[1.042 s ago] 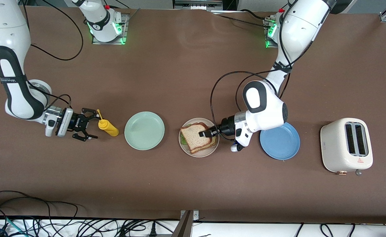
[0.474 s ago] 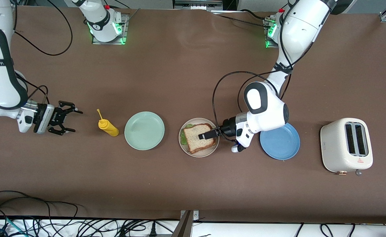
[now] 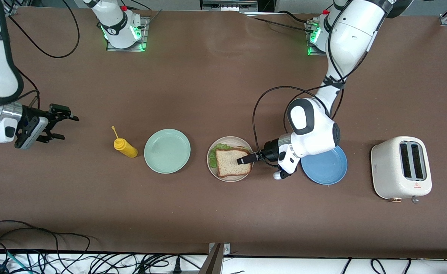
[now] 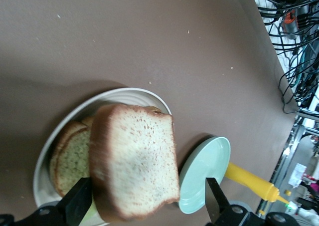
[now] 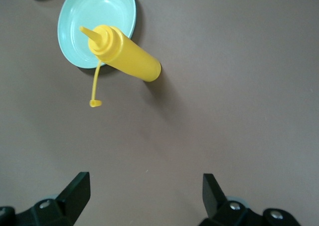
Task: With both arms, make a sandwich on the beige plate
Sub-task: 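Open the left gripper and lift it while the right gripper withdraws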
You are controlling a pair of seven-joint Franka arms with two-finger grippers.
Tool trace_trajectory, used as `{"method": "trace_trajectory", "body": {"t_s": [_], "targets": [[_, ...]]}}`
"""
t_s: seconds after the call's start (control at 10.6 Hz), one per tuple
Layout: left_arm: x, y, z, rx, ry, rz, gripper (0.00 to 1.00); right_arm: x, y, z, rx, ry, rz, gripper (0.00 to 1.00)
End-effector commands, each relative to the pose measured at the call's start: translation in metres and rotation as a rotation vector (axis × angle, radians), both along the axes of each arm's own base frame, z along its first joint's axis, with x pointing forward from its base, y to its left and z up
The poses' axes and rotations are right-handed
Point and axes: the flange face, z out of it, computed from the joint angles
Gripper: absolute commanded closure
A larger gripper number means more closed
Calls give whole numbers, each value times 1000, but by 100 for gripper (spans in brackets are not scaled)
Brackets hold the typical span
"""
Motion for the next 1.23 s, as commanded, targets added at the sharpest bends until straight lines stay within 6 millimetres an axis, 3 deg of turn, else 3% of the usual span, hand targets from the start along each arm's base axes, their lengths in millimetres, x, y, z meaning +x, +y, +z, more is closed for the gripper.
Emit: {"method": "trace_trajectory", "body": {"t_s": [0.0, 0.38, 0.66, 0.85, 1.14], "targets": [[6, 6, 12, 46, -43, -36, 0, -15, 29, 47, -165, 66, -150, 0], [5, 29, 33, 133, -69, -71, 0, -22, 50, 129, -393, 232, -570, 0], [1, 60, 46, 213, -84, -83, 0, -10, 31, 206, -414, 108, -696, 0], [-3, 88, 54, 287, -100, -104, 0, -21, 27, 236, -406, 81, -740, 0], [-5, 136, 76, 409, -55, -187, 0, -28, 44, 254, -384, 78, -886, 0]]}}
